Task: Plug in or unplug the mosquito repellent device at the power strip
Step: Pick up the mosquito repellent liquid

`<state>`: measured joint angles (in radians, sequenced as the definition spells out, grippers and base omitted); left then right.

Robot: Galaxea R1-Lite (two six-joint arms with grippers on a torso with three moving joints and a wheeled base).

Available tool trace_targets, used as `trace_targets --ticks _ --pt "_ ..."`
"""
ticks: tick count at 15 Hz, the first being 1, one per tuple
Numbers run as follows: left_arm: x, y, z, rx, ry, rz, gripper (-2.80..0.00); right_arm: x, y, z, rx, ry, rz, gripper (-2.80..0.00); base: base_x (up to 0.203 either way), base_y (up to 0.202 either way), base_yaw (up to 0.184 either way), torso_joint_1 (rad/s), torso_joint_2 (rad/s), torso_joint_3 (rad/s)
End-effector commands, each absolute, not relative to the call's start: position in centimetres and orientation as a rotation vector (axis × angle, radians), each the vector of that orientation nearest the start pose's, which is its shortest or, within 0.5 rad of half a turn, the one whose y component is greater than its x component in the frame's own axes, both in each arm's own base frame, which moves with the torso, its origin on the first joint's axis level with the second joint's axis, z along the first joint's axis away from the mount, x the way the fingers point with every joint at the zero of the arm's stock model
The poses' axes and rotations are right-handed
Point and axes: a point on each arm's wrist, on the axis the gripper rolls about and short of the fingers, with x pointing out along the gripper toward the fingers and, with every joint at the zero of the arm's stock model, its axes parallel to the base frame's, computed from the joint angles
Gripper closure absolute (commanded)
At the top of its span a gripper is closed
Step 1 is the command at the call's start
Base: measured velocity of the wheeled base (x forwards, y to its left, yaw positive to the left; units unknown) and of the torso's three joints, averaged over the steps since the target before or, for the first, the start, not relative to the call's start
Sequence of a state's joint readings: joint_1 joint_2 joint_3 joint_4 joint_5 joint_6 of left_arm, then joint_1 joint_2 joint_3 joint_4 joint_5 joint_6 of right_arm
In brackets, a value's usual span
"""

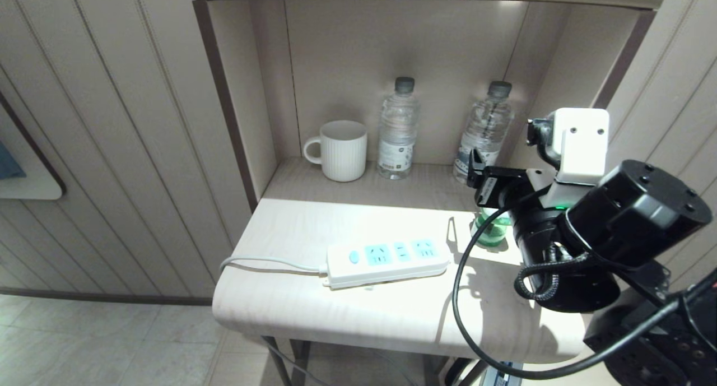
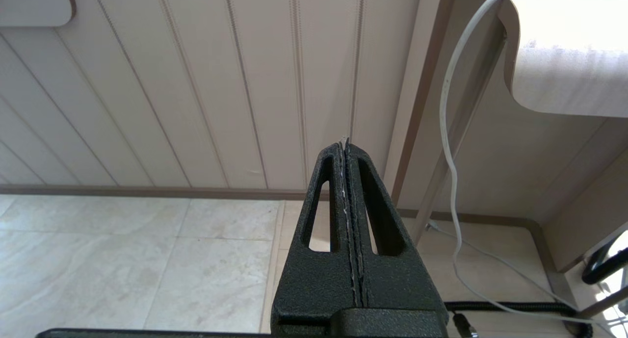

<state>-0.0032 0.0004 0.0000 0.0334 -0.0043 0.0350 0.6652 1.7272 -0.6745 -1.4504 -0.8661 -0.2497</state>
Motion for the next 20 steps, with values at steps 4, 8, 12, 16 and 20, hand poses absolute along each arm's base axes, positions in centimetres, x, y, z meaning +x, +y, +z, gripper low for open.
trace_targets --ticks 4,8,12,16,20 --pt "-2.3 0.0 7.2 0.035 0.034 -0.008 0.0 24.9 16.0 21.6 0.008 -0.266 -0.234 -2.8 0.0 0.0 0.0 0.0 0.0 0.0" --pt "-2.3 0.0 7.2 0.035 0.034 -0.008 0.0 25.5 16.4 20.4 -0.007 -0.242 -0.229 -2.8 0.0 0.0 0.0 0.0 0.0 0.0" --pt "-2.3 0.0 7.2 0.035 0.034 -0.008 0.0 26.0 16.3 20.0 -0.012 -0.24 -0.241 -2.8 0.0 0.0 0.0 0.0 0.0 0.0" --pt "-2.3 0.0 7.2 0.035 0.034 -0.008 0.0 26.5 16.2 19.3 -0.027 -0.224 -0.25 -2.8 0.0 0.0 0.0 0.0 0.0 0.0" --pt "-2.3 0.0 7.2 0.035 0.034 -0.008 0.0 27.1 16.0 19.3 -0.029 -0.228 -0.253 -2.8 0.0 0.0 0.0 0.0 0.0 0.0"
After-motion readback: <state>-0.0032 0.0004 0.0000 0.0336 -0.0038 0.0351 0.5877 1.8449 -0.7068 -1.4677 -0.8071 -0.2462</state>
